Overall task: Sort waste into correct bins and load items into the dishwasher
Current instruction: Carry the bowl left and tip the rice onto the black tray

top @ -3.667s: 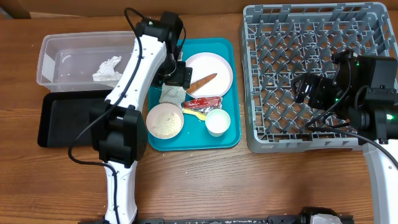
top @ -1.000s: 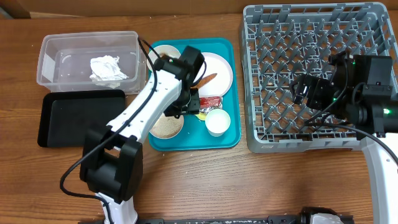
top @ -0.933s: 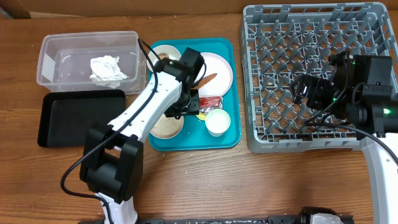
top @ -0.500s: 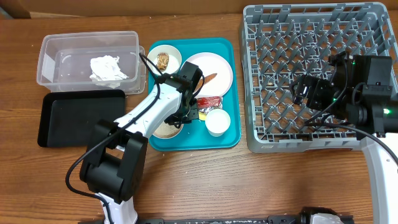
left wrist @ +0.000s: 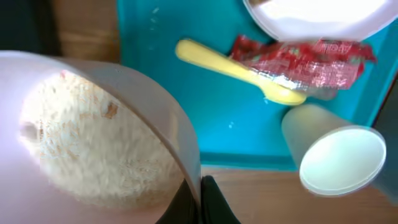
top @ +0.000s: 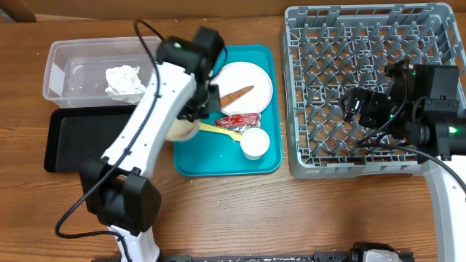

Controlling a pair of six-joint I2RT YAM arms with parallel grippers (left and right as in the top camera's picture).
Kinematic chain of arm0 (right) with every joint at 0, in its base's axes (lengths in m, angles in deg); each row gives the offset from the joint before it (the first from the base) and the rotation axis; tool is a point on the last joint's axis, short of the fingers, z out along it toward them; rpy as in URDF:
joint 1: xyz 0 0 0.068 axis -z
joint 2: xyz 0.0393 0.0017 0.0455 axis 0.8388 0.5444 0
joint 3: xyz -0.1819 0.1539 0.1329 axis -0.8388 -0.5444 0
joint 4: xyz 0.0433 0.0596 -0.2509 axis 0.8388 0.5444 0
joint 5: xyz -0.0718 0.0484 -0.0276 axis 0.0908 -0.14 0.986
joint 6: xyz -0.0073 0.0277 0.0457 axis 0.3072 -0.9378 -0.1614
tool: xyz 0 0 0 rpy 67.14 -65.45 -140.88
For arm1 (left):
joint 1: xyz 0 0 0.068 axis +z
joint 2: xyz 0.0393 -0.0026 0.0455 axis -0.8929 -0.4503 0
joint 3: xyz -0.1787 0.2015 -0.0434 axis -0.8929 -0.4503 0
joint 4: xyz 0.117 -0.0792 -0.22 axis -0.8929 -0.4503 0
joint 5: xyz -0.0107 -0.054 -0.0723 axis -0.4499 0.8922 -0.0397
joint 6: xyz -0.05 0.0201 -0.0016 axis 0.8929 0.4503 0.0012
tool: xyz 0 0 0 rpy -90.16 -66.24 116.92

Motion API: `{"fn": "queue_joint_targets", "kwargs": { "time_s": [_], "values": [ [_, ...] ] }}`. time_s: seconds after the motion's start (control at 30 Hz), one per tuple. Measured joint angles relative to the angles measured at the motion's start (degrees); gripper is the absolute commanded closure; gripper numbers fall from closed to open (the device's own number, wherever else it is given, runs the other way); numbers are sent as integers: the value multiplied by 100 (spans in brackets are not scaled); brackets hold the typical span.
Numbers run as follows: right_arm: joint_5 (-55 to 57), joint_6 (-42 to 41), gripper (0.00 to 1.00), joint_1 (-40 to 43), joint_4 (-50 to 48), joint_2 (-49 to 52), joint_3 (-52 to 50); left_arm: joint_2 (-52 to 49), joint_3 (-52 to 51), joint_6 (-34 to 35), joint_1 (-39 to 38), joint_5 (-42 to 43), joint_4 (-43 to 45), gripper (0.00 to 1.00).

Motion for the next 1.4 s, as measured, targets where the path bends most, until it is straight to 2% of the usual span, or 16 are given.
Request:
{"fn": "queue_joint_targets", "kwargs": {
  "time_s": [0.1,0.13,0.23,0.3,0.4,0.53,0.77,0.93,1.1,1.23,1.4],
  "values": [
    [-2,0,0,0,-9,0,0,114,535,-328,520,114,-516,96],
    [0,2,0,0,-11,0,0,251,595,-520,929,186,-682,96],
    [0,0,0,0,-13,0,0,455,595,-852,1727,284,-800,96],
    [0,-2,0,0,-17,0,0,522,501,-1217,2312,636,-752,96],
    [0,-2,0,0,-11,0,0,570,-17,-1880,3191,1462,-297,96],
    [-2,0,0,0,33,0,0,579,-1167,-2898,4271,3099,525,96],
    [-4,0,0,0,55,2,0,579,-2865,-3670,5401,5064,2059,96],
    [-4,-2,0,0,55,2,0,579,-3508,-3904,6006,6461,2577,96],
    [-4,-2,0,0,55,4,0,579,-3528,-3941,6406,7775,2704,96],
    [-2,-2,0,0,57,2,0,579,-3528,-3866,6564,8253,2708,96],
    [-2,-4,0,0,76,4,0,579,-3528,-3434,6721,8727,2719,96]
  ]
}}
